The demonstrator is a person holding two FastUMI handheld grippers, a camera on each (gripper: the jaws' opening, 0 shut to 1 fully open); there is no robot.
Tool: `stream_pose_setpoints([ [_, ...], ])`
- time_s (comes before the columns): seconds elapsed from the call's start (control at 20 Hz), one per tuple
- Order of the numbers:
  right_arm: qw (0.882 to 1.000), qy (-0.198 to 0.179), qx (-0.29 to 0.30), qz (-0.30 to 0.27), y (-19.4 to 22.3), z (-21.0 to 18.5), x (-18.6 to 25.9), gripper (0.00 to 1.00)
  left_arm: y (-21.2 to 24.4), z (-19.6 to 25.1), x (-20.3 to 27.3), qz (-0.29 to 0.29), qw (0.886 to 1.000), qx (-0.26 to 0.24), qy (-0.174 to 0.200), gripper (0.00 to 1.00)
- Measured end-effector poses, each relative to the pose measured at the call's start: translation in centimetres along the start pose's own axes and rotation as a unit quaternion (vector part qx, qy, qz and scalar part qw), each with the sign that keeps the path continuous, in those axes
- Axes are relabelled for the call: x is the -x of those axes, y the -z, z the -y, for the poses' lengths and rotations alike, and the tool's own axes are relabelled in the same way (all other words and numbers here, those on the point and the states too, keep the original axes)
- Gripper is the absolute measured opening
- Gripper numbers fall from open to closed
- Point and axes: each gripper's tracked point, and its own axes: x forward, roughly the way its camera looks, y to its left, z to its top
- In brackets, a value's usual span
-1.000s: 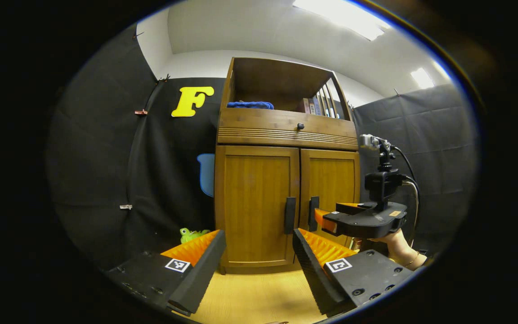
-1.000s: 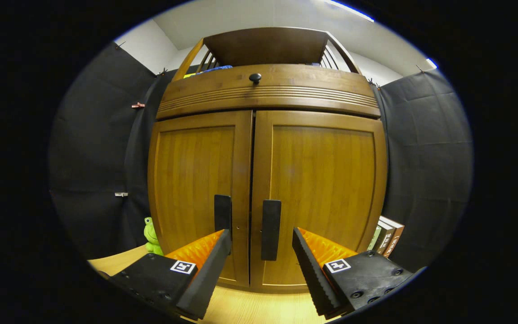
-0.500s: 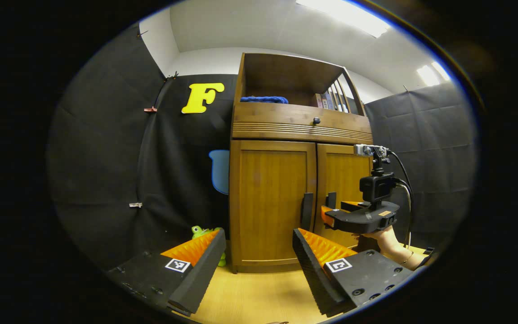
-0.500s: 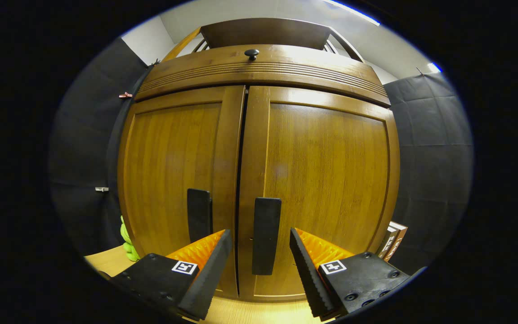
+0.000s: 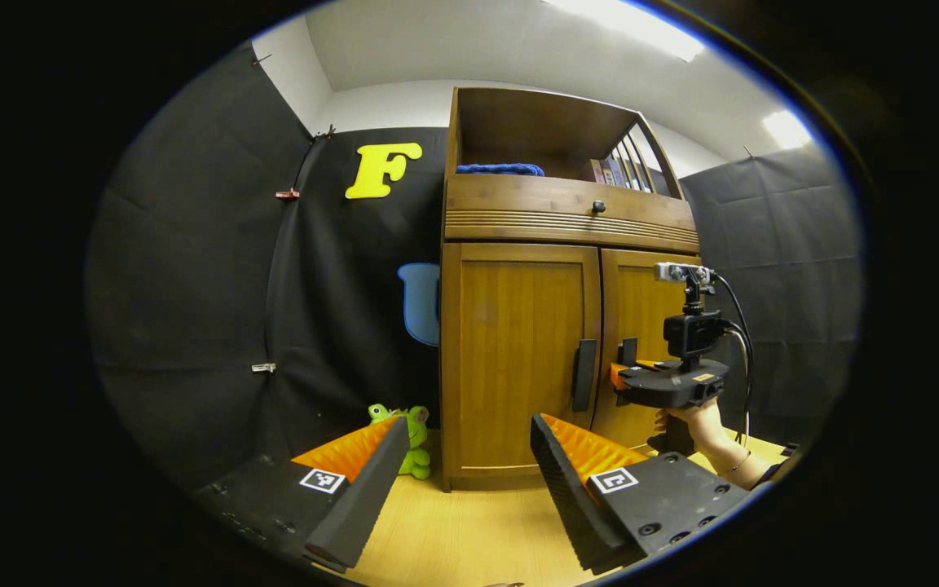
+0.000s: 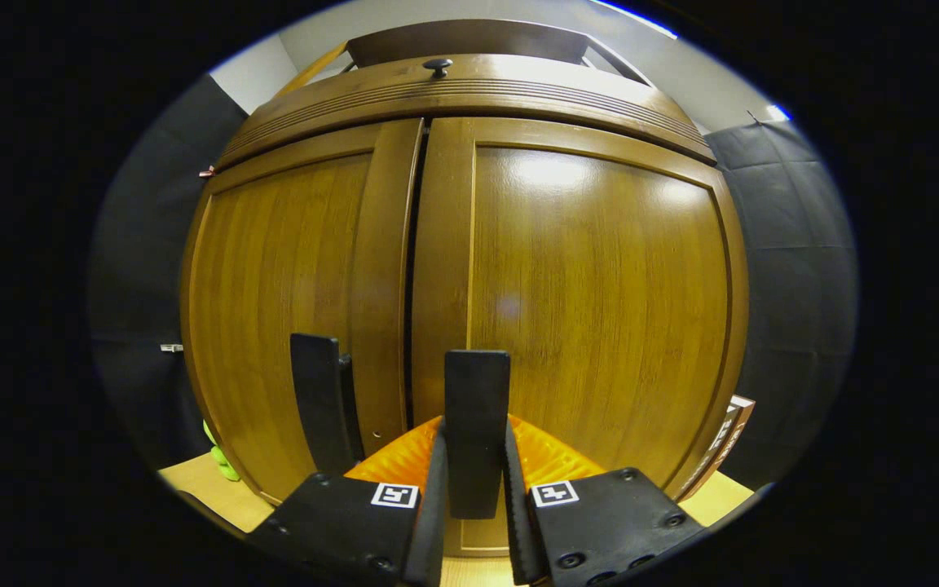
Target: Open the right door of the double-door shoe cabinet with the right hand, and open the left door with the left hand.
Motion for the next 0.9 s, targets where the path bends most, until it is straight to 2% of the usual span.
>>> stream_pose_setpoints([
  [0.1,1.000,-0.001,0.003,-0.001,0.2,-0.1,0.1,0.30,0.4,-0.2,-0.2,-0.005,1.000,-0.001,-0.003,0.94],
  [0.2,1.000,-0.008,0.005,-0.009,0.3,-0.1,0.8,0.17,0.7,-0.3,-0.2,-0.009,1.000,-0.003,-0.006,0.94],
  [0.25,1.000,-0.010,0.007,-0.010,0.2,-0.2,0.9,0.21,0.7,-0.2,-0.3,-0.009,1.000,-0.002,-0.005,0.94],
  [0.6,0.999,-0.032,0.009,-0.010,0.0,0.3,4.3,0.21,1.0,3.2,-0.1,-0.013,0.999,-0.006,0.030,0.94],
  [0.65,0.999,-0.034,0.010,-0.010,-0.1,0.5,4.8,0.26,1.0,4.0,-0.1,-0.014,0.999,-0.007,0.038,0.94],
  [0.7,0.999,-0.038,0.010,-0.011,0.0,0.6,5.4,0.21,1.0,4.6,-0.1,-0.014,0.999,-0.009,0.046,0.92],
  [0.9,0.998,-0.060,0.004,-0.014,-0.3,1.4,7.7,0.21,0.6,7.3,-0.2,-0.005,0.997,-0.007,0.073,0.93],
])
